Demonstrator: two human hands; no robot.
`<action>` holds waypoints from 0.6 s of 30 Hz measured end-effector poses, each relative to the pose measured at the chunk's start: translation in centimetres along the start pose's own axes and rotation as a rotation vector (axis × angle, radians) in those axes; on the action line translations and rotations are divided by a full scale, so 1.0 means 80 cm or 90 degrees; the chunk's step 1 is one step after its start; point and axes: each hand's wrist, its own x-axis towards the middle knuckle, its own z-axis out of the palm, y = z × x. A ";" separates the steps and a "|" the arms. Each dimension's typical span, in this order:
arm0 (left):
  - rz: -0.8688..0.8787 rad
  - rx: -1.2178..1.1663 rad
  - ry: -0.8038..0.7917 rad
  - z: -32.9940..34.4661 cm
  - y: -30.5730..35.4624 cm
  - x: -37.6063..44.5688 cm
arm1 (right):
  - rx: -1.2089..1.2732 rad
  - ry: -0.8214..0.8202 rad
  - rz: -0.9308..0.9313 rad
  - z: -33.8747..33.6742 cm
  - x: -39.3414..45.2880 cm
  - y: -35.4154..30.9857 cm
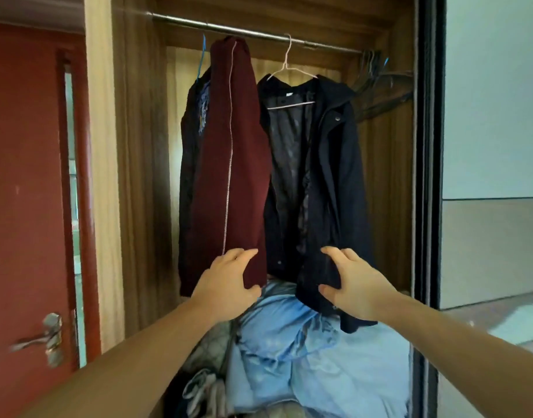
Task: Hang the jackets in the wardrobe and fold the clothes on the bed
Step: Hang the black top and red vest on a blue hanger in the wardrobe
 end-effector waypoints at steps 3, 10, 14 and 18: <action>0.054 0.015 -0.031 0.023 0.033 -0.014 | -0.003 -0.016 0.066 0.005 -0.060 0.026; 0.246 -0.072 0.005 0.074 0.116 -0.019 | -0.101 0.044 0.211 -0.028 -0.170 0.056; 0.350 -0.142 -0.008 0.113 0.144 -0.029 | -0.195 0.134 0.323 -0.045 -0.238 0.053; 0.443 -0.214 -0.083 0.156 0.159 -0.054 | -0.271 0.197 0.469 -0.040 -0.318 0.017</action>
